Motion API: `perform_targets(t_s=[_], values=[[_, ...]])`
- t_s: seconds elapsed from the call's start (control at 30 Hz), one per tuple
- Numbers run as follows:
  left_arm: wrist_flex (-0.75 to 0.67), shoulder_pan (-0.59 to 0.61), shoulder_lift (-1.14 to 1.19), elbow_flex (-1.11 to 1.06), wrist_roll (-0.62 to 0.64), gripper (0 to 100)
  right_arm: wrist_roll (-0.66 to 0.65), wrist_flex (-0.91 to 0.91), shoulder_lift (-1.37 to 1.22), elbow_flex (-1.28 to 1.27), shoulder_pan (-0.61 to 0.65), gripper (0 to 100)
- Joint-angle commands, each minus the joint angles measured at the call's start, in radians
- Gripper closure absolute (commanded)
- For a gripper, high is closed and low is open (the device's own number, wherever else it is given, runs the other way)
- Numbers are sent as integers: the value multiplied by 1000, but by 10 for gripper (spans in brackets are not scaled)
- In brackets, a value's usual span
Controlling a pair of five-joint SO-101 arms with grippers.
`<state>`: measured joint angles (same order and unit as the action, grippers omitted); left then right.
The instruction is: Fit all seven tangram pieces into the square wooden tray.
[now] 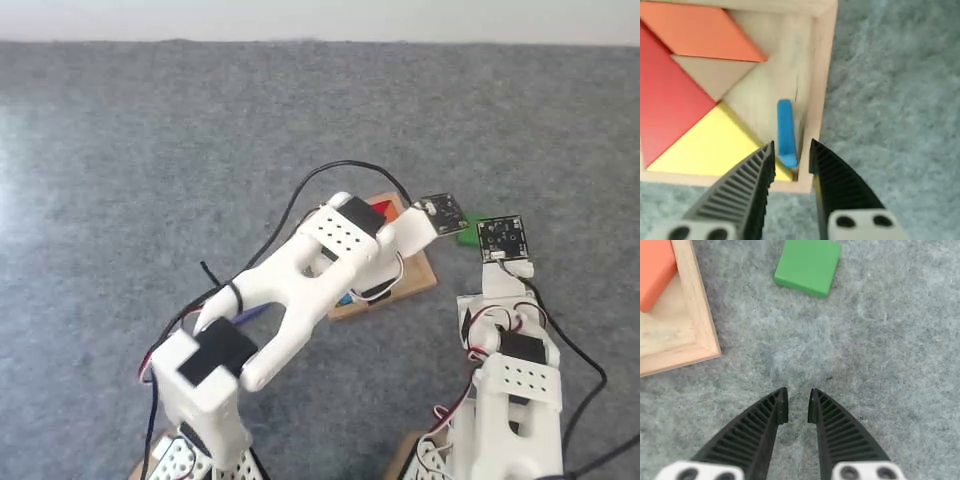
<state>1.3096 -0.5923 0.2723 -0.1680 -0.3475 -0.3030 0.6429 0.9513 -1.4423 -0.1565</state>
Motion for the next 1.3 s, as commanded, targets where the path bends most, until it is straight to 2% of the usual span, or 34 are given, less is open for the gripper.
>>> perform_targets(t_s=[0.0,0.43,0.63,0.77,0.97,1.27], values=[[-51,23,40,33,3,888,-11,-16,25,9,1,919],[-28,183,54,128,-84,888,-11,-19,25,9,1,919],[-52,157,46,130,-74,888,-11,-19,25,9,1,919],[-117,112,66,114,17,888,-11,-19,25,9,1,919],[-184,92,101,102,77,888,-11,-19,25,9,1,919],[-158,89,104,87,75,888,-11,-19,25,9,1,919]])
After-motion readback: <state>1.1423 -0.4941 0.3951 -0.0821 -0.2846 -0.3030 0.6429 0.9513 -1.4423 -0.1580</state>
